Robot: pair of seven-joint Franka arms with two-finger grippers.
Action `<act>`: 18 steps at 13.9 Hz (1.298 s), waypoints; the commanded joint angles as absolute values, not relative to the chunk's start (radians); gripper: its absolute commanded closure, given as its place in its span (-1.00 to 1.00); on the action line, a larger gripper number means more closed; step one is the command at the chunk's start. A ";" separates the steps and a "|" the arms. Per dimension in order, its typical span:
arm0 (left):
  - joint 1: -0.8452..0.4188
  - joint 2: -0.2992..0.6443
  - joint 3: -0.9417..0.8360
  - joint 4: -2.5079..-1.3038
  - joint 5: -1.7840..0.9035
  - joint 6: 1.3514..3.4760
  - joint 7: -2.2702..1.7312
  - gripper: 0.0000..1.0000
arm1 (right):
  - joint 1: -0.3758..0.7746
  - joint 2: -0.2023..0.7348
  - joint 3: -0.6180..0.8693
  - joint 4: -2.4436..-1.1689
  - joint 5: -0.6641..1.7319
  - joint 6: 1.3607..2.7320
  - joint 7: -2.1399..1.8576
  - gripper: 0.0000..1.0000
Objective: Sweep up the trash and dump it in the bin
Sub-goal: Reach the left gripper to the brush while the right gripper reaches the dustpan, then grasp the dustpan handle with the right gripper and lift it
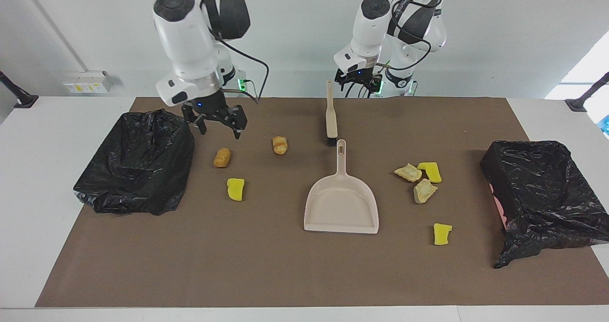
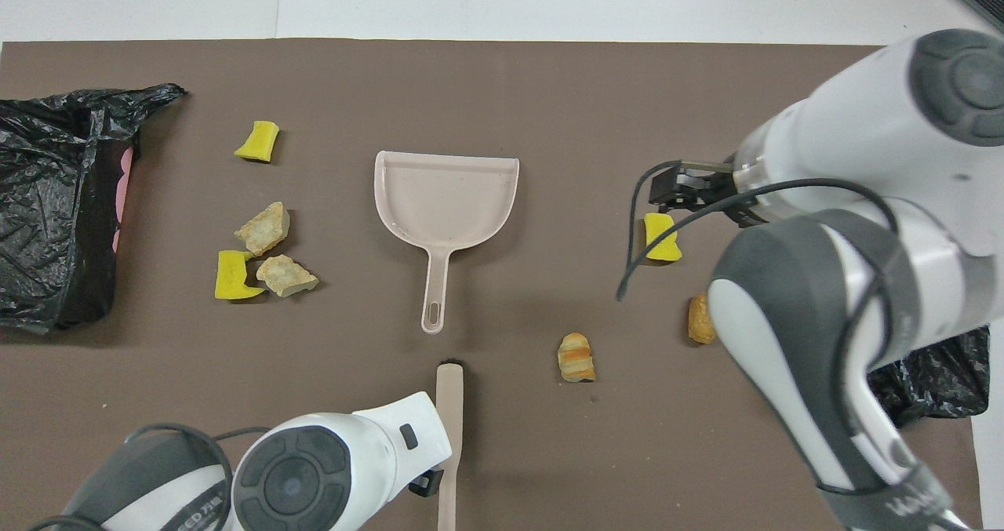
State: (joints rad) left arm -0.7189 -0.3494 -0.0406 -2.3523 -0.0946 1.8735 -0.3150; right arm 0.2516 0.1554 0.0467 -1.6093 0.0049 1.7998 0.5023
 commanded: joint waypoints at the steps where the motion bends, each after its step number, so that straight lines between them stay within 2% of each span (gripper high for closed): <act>1: -0.826 -0.384 -0.032 -2.494 -0.101 2.020 -0.426 -1.00 | 0.331 0.283 0.044 -1.522 0.015 1.863 0.633 -1.00; 3: -0.883 -0.382 -0.032 -2.587 -0.101 2.168 -0.541 -1.00 | 0.392 0.339 0.044 -1.514 0.015 1.920 0.696 -1.00; 5: -0.955 -0.365 -0.032 -2.631 -0.101 2.233 -0.574 -1.00 | 0.448 0.409 0.044 -1.465 0.014 1.953 0.750 -1.00; 9: -1.025 -0.293 -0.032 -2.645 -0.101 2.341 -0.713 -1.00 | 0.567 0.584 0.043 -1.316 0.011 1.968 0.876 -1.00; 11: -1.037 -0.285 -0.032 -2.645 -0.101 2.341 -0.713 -0.97 | 0.604 0.624 0.044 -1.293 0.012 2.000 0.896 -0.94; 12: -1.037 -0.285 -0.032 -2.643 -0.101 2.339 -0.713 -0.73 | 0.612 0.629 0.044 -1.293 0.012 2.008 0.896 -0.89; 13: -1.035 -0.285 -0.031 -2.643 -0.101 2.332 -0.713 -0.37 | 0.630 0.641 0.044 -1.293 0.012 2.009 0.896 -0.82; 16: -1.025 -0.276 -0.029 -2.638 -0.101 2.319 -0.712 1.00 | 0.666 0.649 0.044 -1.318 0.020 2.036 0.894 -0.67; 18: -1.020 -0.270 -0.028 -2.634 -0.101 2.312 -0.709 1.00 | 0.669 0.647 0.048 -1.331 0.020 2.033 0.870 -0.63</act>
